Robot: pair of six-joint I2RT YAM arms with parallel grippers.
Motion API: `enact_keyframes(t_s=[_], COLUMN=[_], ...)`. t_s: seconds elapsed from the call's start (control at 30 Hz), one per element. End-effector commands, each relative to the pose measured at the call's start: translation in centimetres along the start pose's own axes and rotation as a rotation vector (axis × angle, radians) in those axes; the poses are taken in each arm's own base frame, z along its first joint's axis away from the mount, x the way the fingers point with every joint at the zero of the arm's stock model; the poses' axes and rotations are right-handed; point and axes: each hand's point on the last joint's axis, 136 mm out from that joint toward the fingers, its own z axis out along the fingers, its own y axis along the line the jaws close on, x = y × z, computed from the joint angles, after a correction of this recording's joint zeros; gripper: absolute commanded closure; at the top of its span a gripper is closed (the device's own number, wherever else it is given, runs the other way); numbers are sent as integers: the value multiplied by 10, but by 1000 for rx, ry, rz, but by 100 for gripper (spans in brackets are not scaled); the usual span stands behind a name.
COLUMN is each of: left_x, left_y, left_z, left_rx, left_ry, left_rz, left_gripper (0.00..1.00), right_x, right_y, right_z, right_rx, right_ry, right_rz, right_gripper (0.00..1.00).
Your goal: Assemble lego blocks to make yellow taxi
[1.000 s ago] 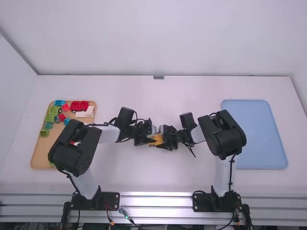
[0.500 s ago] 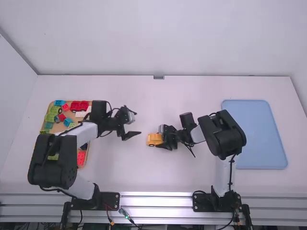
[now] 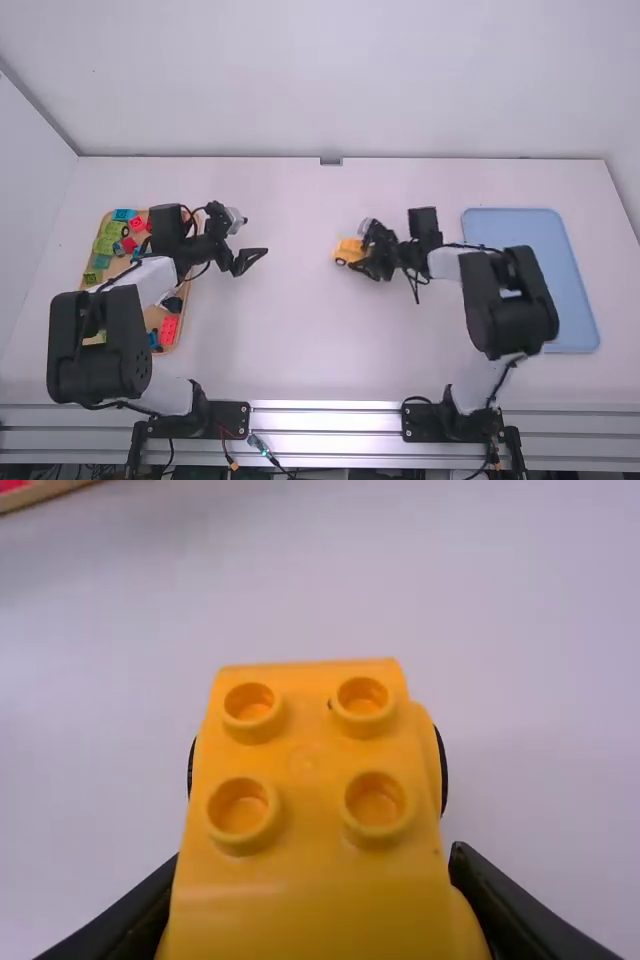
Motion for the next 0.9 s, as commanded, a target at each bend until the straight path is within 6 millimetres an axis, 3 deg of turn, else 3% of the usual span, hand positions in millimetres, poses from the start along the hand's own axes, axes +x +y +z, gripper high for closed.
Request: enact_keyframes(t_s=[0.0, 0.03, 0.07, 0.1, 0.13, 0.23, 0.4, 0.43, 0.57, 0.7, 0.87], left_x=[-7, -9, -10, -10, -12, -15, -20, -21, -20, -13, -9], left_y=[-5, -4, -3, -3, -2, 1, 4, 4, 8, 29, 36], left_z=[-1, -1, -1, -1, -1, -1, -1, -1, -1, -3, -2], left_rx=[18, 14, 11, 10, 6, -3, -13, -15, -34, -146, -200], left_ry=[-26, -31, -35, -36, -40, -51, -66, -68, -61, -16, 4], left_rz=[0, 4, 12, 14, 24, 45, 75, 79, 52, -95, -168], left_gripper=[1, 1, 1, 1, 1, 1, 1, 1, 1, 1, 1], right_x=[-23, -15, -9, -7, 4, 31, 80, 98, 136, 172, 193], right_y=[-60, -82, -92, -94, -109, -125, -137, -137, -135, -138, -137], right_z=[-60, -93, -112, -116, -149, -202, -255, -266, -280, -283, -275], right_rx=[308, 442, 513, 524, 635, 771, 891, 915, 944, 973, 957], right_ry=[43, 92, 118, 123, 144, 150, 143, 155, 170, 154, 168], right_rz=[10, 38, 62, 67, 153, 304, 485, 533, 633, 749, 805], right_gripper=[49, 50, 51, 52, 53, 55, 55, 55, 55, 53, 51])
